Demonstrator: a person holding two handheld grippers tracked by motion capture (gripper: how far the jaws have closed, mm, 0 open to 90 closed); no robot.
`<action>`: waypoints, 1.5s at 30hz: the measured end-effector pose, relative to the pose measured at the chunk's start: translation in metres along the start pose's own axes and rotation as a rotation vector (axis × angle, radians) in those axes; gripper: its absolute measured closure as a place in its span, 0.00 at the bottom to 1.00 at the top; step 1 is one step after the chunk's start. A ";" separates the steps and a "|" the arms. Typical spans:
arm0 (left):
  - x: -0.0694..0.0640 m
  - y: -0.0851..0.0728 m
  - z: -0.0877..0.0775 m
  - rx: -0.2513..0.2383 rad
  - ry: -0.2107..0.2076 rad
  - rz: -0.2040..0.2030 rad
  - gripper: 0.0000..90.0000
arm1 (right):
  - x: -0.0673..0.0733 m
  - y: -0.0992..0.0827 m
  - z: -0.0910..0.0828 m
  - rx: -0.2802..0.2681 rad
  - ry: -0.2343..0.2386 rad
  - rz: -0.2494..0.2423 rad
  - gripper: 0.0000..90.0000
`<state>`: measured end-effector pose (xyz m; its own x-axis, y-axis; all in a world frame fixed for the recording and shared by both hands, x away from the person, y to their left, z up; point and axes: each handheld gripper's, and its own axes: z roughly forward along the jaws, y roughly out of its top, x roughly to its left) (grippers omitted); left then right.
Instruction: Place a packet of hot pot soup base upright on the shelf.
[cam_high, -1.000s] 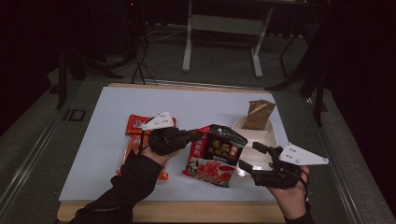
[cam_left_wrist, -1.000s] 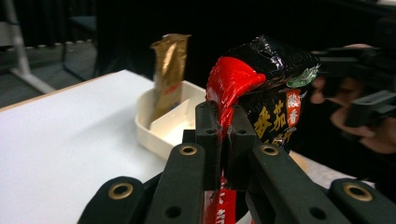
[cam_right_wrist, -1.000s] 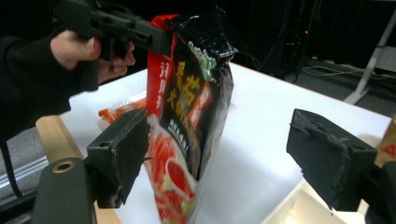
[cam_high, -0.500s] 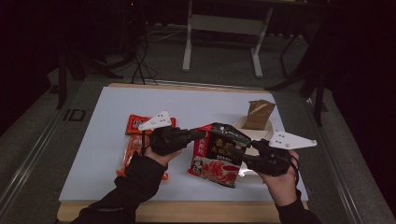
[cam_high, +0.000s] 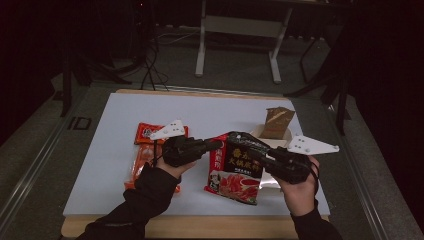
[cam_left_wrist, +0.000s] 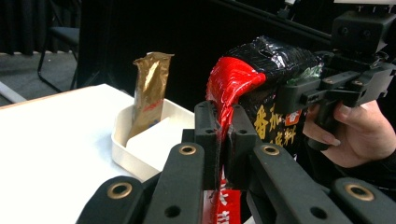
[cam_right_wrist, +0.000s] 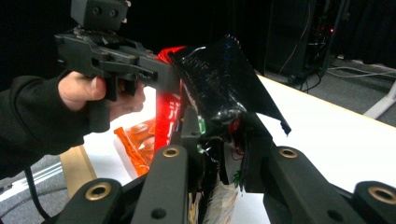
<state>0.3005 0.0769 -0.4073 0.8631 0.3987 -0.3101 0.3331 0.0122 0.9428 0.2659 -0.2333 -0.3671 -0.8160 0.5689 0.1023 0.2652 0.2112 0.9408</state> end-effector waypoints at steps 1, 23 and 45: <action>0.000 0.000 0.000 0.000 0.001 -0.005 0.95 | 0.000 0.000 0.000 -0.004 -0.001 0.003 0.85; 0.003 -0.003 -0.025 -0.001 0.012 0.010 0.18 | -0.001 0.020 -0.010 -0.031 -0.016 -0.064 0.86; -0.014 -0.048 -0.054 0.074 0.086 0.065 0.03 | -0.034 0.041 -0.031 -0.125 -0.073 -0.081 0.85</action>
<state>0.2516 0.1204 -0.4416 0.8492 0.4736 -0.2336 0.3069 -0.0826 0.9481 0.2883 -0.2685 -0.3215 -0.7915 0.6111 0.0055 0.1305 0.1603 0.9784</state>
